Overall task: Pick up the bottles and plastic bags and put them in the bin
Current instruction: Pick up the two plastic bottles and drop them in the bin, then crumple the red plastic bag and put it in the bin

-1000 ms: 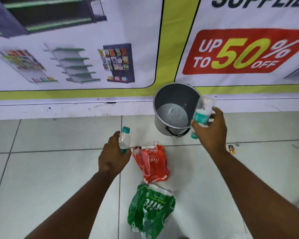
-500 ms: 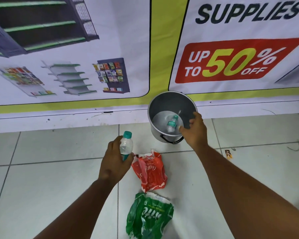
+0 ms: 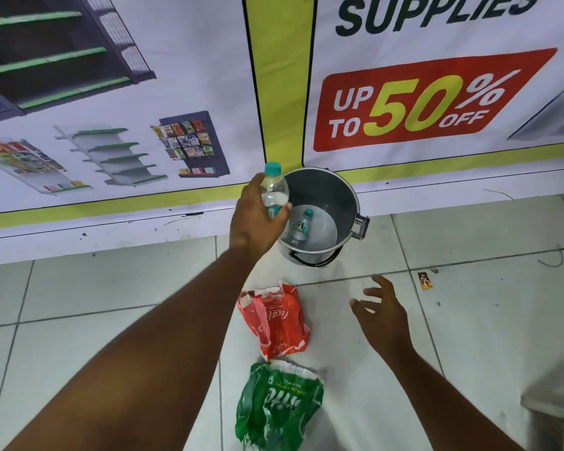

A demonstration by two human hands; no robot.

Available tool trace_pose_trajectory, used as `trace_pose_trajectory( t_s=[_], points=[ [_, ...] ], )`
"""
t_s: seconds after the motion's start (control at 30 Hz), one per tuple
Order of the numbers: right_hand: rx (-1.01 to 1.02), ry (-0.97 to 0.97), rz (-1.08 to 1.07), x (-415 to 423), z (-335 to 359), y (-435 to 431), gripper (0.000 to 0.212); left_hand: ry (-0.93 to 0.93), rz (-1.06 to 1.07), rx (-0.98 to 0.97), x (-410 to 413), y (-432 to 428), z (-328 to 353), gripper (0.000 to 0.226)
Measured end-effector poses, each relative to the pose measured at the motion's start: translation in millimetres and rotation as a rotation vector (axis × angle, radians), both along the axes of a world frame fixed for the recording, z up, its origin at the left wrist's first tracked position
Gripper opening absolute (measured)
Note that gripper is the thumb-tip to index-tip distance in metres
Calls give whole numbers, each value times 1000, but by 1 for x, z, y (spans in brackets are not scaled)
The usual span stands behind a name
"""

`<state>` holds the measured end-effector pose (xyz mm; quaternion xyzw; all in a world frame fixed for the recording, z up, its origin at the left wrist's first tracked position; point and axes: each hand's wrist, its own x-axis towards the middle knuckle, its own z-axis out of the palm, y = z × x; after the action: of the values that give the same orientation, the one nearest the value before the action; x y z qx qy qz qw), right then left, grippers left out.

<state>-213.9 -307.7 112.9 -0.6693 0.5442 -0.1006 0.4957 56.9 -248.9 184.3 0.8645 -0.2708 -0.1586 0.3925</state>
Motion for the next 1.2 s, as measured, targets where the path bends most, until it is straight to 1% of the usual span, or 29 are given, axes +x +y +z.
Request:
trace_pose_trajectory(
  t_s=[0.13, 0.3, 0.37, 0.47, 0.53, 0.67, 0.8, 0.93, 1.07, 1.2],
  points=[
    [38, 4, -41, -22, -8, -1, 62, 19, -16, -10, 1, -38, -17, 72],
    [43, 37, -47, -46, -20, -10, 61, 77, -47, 59, -7, -40, -53, 83],
    [52, 58, -32, -52, -22, -13, 61, 78, -30, 79, -7, -28, -64, 83],
    [38, 76, -7, -52, -23, -12, 61, 49, 1, 122, -7, -2, -70, 78],
    [25, 78, 5, -49, -24, -10, 61, 23, 41, 178, -5, 18, -76, 81],
    [14, 75, 47, -30, -28, 1, 60, 77, 145, 246, -7, 63, -91, 80],
    [30, 65, 88, -11, -32, 17, 59, 134, 147, 342, -26, 105, -112, 84],
    [30, 72, 136, 2, -43, 31, 57, 250, 163, 440, -54, 134, -139, 94],
    [32, 88, 155, 6, -58, 40, 57, 356, 172, 582, -83, 151, -174, 115],
    [33, 105, 172, 1, -74, 46, 56, 465, 193, 611, -102, 154, -203, 129]
  ],
)
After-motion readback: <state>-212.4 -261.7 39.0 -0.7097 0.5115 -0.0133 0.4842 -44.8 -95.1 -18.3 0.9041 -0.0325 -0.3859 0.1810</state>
